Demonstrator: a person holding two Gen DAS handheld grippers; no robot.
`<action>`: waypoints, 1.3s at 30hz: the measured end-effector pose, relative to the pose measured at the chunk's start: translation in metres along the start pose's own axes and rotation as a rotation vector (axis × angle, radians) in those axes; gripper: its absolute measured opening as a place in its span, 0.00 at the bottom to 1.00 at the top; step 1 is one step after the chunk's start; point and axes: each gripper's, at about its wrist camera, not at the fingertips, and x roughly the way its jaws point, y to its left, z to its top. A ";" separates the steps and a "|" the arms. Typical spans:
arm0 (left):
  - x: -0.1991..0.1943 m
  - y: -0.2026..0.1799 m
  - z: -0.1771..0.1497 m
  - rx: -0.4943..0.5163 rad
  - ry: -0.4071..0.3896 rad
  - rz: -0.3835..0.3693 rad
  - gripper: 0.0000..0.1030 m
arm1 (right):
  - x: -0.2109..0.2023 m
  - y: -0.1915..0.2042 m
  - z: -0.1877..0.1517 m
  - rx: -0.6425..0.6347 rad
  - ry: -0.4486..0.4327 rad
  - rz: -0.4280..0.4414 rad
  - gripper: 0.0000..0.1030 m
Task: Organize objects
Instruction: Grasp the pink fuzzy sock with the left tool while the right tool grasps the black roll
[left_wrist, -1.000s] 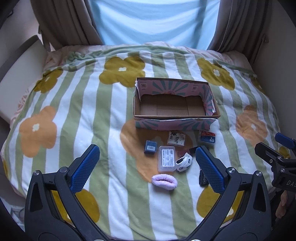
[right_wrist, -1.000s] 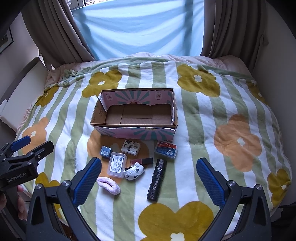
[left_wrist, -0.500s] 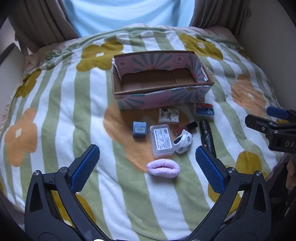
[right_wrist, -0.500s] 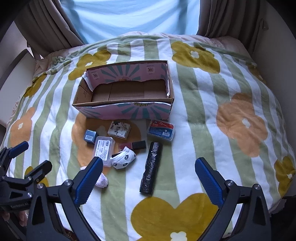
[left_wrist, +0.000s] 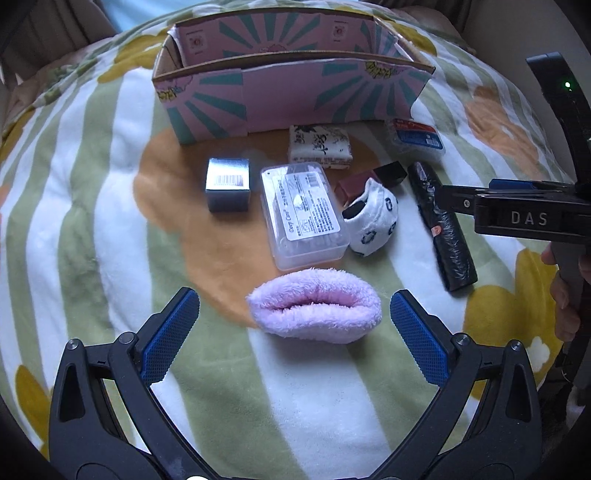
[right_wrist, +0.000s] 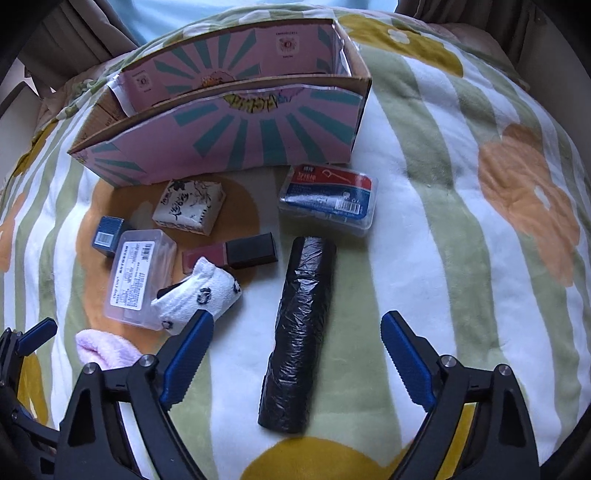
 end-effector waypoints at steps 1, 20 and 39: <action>0.005 0.000 -0.002 0.004 0.005 0.001 1.00 | 0.007 0.000 0.000 0.005 0.003 -0.001 0.85; 0.050 -0.014 -0.004 0.074 0.042 -0.067 0.68 | 0.037 -0.009 -0.015 0.057 0.040 -0.072 0.39; -0.002 -0.001 0.014 0.039 -0.052 -0.109 0.49 | -0.015 -0.022 -0.033 0.058 0.004 -0.049 0.28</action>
